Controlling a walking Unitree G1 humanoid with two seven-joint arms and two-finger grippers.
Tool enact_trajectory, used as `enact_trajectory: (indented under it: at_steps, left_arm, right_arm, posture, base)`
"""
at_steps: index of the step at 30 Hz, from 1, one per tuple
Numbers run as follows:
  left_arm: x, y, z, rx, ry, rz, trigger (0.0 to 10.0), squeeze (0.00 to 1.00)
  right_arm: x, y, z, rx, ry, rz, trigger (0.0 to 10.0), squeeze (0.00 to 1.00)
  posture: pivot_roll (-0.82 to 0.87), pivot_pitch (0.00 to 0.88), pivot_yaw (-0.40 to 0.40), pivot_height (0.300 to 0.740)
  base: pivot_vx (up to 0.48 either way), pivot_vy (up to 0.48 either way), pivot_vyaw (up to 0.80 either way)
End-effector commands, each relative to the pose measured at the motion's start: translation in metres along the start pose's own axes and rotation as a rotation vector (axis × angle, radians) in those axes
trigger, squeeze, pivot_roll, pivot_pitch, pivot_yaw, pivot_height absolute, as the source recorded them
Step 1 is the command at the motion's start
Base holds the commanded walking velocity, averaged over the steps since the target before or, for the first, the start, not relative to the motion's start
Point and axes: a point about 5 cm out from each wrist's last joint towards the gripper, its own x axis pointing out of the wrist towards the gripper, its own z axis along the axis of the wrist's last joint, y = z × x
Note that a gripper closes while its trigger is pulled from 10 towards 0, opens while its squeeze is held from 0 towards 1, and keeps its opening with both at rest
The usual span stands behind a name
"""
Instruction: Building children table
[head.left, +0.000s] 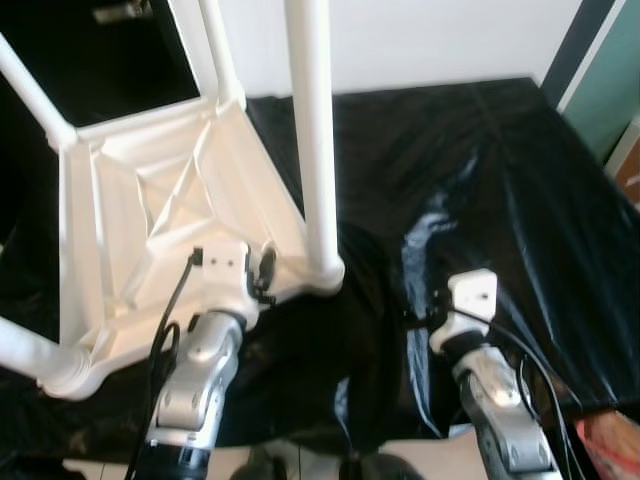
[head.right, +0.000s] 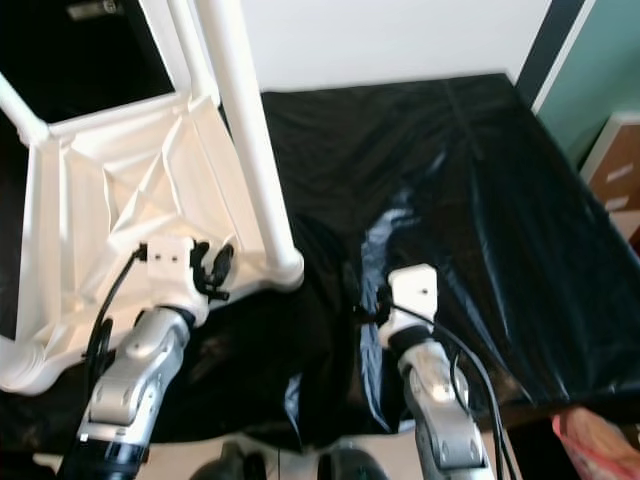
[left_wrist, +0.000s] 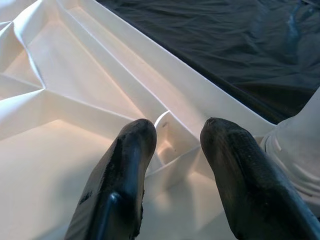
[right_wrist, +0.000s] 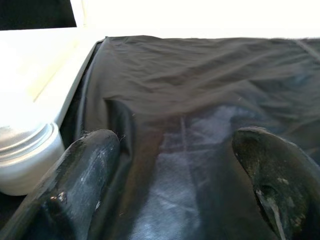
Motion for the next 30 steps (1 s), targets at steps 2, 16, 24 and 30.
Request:
enact_trajectory:
  at_steps: [2, 16, 24, 30]
  left_arm:
    - [-0.0025, 0.0047, -0.0025, 0.003, 0.019, 0.027, 10.0, 0.00]
    - [-0.0028, 0.0048, -0.0009, 0.000, 0.013, 0.034, 10.0, 0.00]
    - [-0.0034, 0.0054, -0.0007, -0.012, 0.018, 0.036, 10.0, 0.00]
    - [-0.0055, 0.0044, -0.0022, -0.009, 0.026, 0.033, 10.0, 0.00]
  right_arm:
    - [-0.0009, 0.0045, -0.0026, 0.022, 0.013, 0.013, 10.0, 0.00]
    - [-0.0017, 0.0039, -0.0039, 0.018, 0.018, 0.026, 10.0, 0.00]
    - [-0.0022, 0.0038, -0.0038, 0.019, 0.018, 0.028, 10.0, 0.00]
    - [-0.0039, 0.0042, -0.0036, 0.020, 0.021, 0.031, 10.0, 0.00]
  posture:
    - [-0.10, 0.140, 0.017, 0.740]
    - [-0.10, 0.134, 0.012, 0.740]
    - [-0.10, 0.137, 0.010, 0.740]
    - [-0.10, 0.146, 0.009, 0.740]
  base:
    - [0.000, 0.000, 0.00]
    - [0.000, 0.000, 0.00]
    - [0.000, 0.000, 0.00]
    - [0.000, 0.000, 0.00]
